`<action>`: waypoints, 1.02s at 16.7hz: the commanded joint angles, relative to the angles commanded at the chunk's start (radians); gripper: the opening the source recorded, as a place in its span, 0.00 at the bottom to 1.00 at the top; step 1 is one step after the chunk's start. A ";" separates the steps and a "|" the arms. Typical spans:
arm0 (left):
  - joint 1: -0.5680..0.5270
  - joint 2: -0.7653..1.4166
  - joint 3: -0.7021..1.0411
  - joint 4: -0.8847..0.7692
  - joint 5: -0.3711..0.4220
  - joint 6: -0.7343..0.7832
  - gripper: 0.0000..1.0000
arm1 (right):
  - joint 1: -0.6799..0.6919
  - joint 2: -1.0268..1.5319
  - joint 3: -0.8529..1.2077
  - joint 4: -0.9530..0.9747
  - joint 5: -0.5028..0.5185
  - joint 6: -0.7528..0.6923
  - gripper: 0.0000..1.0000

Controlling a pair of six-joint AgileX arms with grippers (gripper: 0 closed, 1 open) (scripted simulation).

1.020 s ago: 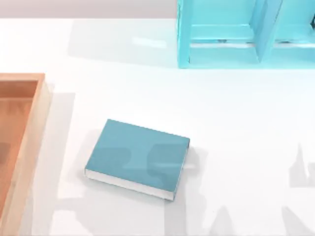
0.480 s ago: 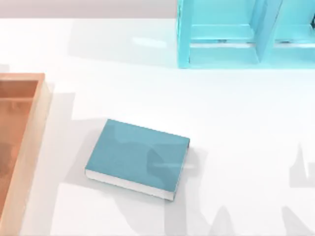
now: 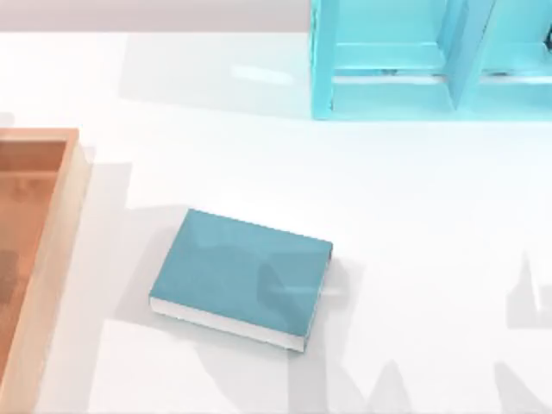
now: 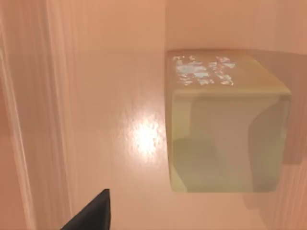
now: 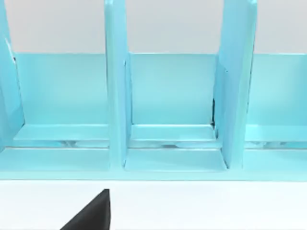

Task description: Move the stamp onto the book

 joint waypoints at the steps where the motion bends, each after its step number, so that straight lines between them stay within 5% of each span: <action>1: 0.001 0.005 -0.020 0.023 0.000 0.000 1.00 | 0.000 0.000 0.000 0.000 0.000 0.000 1.00; 8: 0.005 0.081 -0.240 0.329 0.001 0.004 1.00 | 0.000 0.000 0.000 0.000 0.000 0.000 1.00; 13: 0.006 0.091 -0.265 0.358 0.001 0.005 1.00 | 0.000 0.000 0.000 0.000 0.000 0.000 1.00; 17: 0.006 0.091 -0.265 0.358 0.001 0.005 0.70 | 0.000 0.000 0.000 0.000 0.000 0.000 1.00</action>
